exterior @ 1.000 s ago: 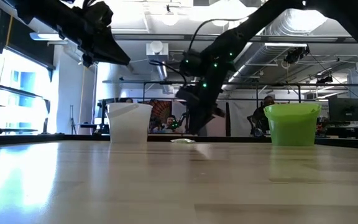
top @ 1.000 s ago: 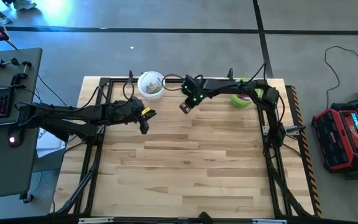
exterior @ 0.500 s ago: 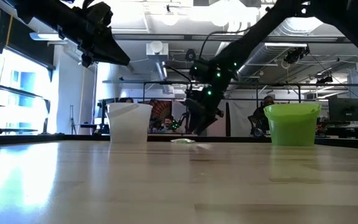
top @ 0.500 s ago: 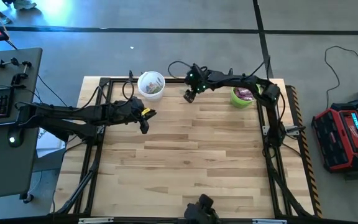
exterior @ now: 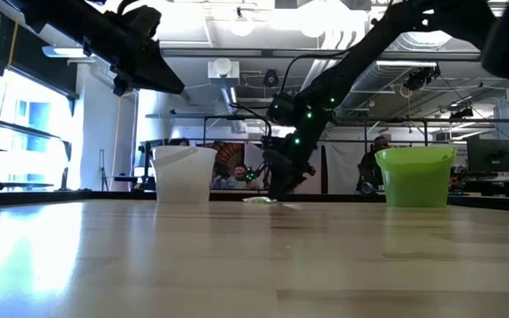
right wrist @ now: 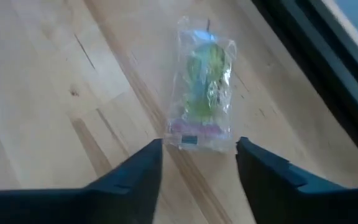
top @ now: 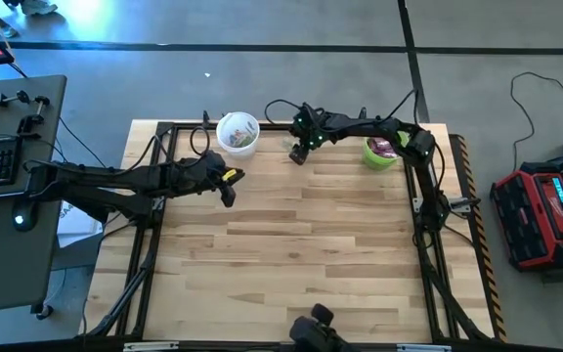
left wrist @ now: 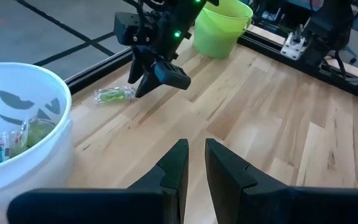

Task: Sort candy by brand, put in halloween buckets
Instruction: Put the green gummy into the white bucket

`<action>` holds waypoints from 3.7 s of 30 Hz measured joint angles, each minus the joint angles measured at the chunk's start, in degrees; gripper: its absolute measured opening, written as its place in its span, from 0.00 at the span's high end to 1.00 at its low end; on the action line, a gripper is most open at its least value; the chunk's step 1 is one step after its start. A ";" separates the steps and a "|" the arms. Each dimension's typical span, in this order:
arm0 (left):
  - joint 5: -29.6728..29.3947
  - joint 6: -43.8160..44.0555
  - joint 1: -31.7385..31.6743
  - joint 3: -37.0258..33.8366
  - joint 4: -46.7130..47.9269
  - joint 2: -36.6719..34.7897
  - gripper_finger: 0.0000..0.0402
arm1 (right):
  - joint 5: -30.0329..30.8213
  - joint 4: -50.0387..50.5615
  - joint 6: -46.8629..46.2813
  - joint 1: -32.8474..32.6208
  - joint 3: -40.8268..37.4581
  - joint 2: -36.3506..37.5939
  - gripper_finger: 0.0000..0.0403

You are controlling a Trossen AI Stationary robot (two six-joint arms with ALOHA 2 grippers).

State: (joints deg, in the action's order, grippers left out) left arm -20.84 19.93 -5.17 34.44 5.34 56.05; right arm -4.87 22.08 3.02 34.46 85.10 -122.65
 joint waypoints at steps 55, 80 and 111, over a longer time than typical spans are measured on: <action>8.22 8.36 -1.90 0.04 2.62 0.00 0.88 | -8.21 1.13 -6.72 1.89 0.00 0.17 0.70; 8.02 7.00 -1.95 0.04 4.40 0.02 0.88 | -1.34 -5.05 -16.04 0.02 0.02 -1.28 0.41; 7.74 8.49 -1.95 0.04 5.22 0.04 0.88 | 2.27 -1.64 -21.53 -7.22 -1.52 6.26 1.00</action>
State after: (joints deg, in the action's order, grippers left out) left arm -13.10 28.42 -7.11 34.48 10.57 56.10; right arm -2.60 20.44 -18.51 27.24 83.58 -116.39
